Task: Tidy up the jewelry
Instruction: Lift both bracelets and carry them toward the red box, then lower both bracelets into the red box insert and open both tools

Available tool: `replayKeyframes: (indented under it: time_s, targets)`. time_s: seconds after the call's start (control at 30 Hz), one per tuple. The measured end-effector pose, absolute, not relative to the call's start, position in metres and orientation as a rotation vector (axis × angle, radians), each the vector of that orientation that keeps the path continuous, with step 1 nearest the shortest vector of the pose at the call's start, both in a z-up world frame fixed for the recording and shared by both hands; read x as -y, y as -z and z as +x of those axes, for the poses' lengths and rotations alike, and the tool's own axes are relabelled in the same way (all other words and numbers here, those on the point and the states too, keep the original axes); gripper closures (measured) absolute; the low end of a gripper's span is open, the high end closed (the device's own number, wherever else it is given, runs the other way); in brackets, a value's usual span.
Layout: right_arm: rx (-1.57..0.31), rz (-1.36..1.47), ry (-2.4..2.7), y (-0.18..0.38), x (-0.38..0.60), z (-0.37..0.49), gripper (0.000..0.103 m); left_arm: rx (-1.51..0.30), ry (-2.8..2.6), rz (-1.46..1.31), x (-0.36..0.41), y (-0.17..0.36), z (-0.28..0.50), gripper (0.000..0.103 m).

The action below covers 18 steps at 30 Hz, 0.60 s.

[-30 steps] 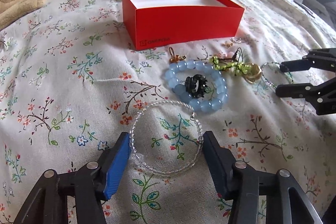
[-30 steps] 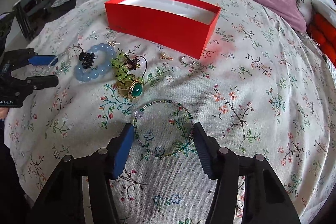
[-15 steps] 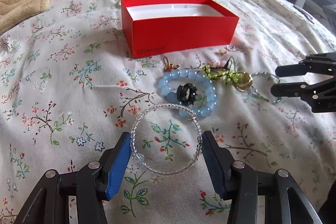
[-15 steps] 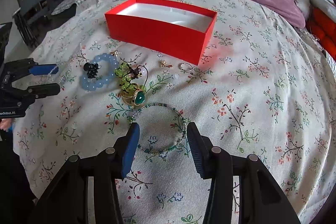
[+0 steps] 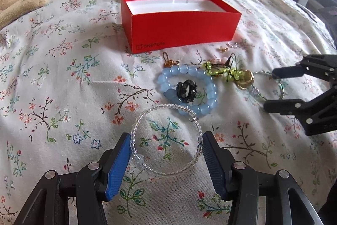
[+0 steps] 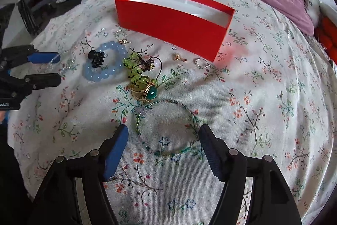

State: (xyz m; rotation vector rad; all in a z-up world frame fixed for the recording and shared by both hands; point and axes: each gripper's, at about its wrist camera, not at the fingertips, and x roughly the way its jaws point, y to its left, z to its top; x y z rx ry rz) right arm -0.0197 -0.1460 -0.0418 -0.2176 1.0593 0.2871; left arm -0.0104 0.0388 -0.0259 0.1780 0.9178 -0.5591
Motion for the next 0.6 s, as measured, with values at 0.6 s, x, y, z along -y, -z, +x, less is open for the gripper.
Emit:
replayKeyframes:
  time_s: [0.6]
  targets:
    - [-1.064, -0.207, -0.312, 0.031, 0.147, -0.016, 0.041, -0.906, 0.537, 0.145, -0.041, 0.014, -0.002, 0.045]
